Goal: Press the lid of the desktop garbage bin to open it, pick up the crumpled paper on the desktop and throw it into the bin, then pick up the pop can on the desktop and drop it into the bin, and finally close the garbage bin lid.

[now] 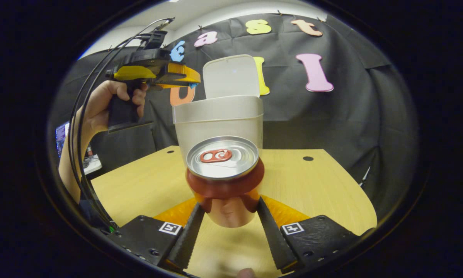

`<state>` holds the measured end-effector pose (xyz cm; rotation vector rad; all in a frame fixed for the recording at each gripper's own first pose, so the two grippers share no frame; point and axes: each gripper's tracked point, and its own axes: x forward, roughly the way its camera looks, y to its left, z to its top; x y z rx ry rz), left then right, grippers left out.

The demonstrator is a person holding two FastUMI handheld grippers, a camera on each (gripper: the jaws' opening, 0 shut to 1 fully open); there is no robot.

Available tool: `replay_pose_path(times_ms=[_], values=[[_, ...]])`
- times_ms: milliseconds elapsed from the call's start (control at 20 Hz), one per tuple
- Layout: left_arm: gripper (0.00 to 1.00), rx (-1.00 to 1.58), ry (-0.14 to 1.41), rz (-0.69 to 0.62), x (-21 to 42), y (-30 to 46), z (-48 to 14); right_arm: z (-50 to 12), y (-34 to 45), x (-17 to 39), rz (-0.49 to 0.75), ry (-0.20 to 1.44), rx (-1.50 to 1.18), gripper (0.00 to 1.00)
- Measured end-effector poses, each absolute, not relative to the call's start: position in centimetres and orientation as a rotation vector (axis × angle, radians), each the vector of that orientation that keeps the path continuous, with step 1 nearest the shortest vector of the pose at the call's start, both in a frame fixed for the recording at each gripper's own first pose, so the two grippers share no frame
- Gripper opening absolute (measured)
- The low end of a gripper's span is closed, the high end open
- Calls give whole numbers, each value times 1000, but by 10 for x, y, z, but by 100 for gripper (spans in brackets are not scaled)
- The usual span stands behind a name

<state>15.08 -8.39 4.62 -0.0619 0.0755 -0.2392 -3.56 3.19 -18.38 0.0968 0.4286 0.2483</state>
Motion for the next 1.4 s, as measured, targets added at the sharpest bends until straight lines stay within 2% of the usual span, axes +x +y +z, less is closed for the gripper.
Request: replay_pose_path(times_ms=[50, 100, 150, 350, 400, 450, 550, 700, 750, 800, 1400], values=[[31, -68, 71, -243, 153, -85, 47, -185, 31, -36, 249, 433, 85, 79], [26, -69, 75, -243, 155, -87, 45, -184, 32, -36, 252, 436, 77, 79], [32, -63, 85, -244, 157, -89, 42, -183, 32, -36, 255, 438, 71, 78], [35, -51, 102, -265, 159, -100, 38, -183, 32, -37, 260, 432, 56, 78], [44, -49, 107, -266, 159, -102, 38, -185, 32, -38, 265, 437, 61, 79], [42, -49, 111, -268, 159, -103, 37, -186, 31, -38, 268, 440, 65, 79], [47, -49, 115, -273, 160, -106, 35, -188, 31, -37, 272, 451, 73, 80], [97, -46, 122, -260, 156, -105, 33, -190, 28, -33, 256, 460, 106, 79], [94, -55, 129, -264, 155, -106, 32, -189, 28, -34, 251, 459, 108, 79], [100, -65, 133, -269, 154, -107, 31, -190, 27, -34, 245, 460, 100, 78], [99, -102, 96, -220, 94, -58, 30, -153, 32, -32, 280, 427, 92, 79]])
